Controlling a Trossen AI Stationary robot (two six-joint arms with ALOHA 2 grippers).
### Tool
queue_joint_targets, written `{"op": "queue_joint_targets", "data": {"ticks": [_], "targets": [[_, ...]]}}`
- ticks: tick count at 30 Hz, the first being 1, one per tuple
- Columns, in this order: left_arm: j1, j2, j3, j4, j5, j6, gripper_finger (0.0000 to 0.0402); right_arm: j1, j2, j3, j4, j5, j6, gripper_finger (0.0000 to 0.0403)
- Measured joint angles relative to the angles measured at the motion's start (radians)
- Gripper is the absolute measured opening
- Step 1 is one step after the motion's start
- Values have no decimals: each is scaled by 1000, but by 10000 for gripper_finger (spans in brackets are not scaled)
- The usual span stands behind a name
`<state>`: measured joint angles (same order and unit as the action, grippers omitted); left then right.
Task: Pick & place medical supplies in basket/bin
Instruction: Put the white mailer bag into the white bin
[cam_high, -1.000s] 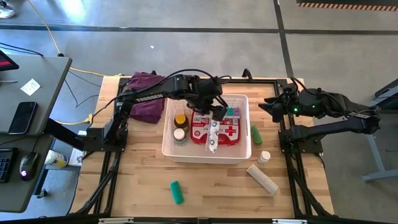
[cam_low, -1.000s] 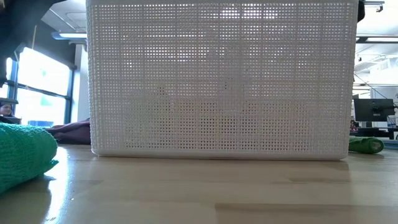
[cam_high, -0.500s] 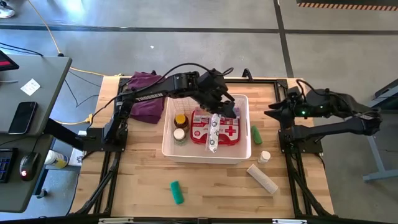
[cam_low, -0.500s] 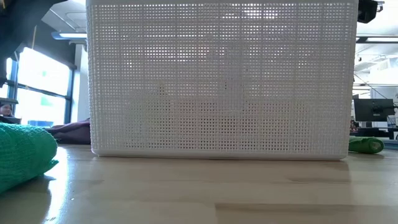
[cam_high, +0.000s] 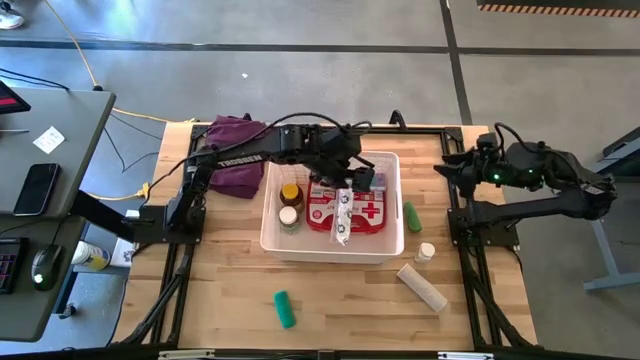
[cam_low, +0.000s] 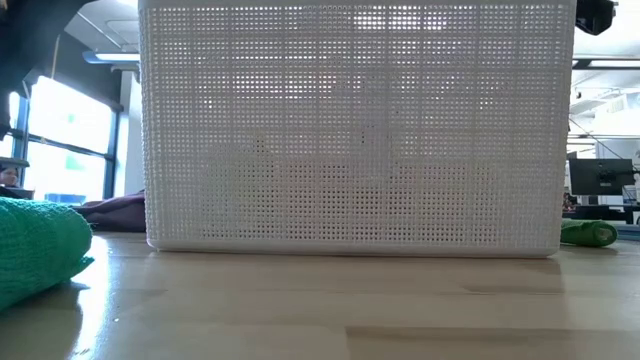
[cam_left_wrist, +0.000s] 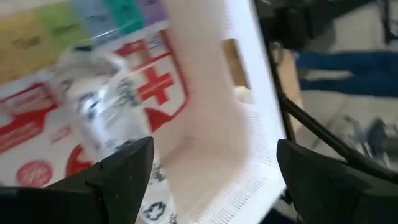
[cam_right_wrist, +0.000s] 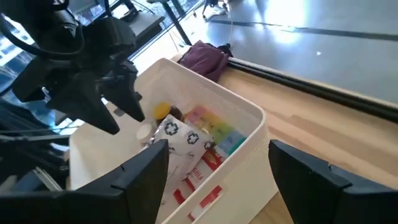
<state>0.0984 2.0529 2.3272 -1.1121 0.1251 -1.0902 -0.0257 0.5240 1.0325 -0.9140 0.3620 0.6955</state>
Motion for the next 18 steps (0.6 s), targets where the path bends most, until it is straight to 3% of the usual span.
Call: {"op": "queue_joint_targets", "data": {"ticks": [3,7,13,18], "targets": [[-22,0,0,-38,-91,-73,372,0,5,0,5,-9,-63,266],[-45,0,0,-47,-170,-169,372,0,5,0,4,-116,-156,266],[-72,13,2,-47,-213,-218,372,0,7,0,4,-229,-248,266],[-122,50,1,-35,-179,-288,372,0,6,0,-4,-281,-259,266]]}}
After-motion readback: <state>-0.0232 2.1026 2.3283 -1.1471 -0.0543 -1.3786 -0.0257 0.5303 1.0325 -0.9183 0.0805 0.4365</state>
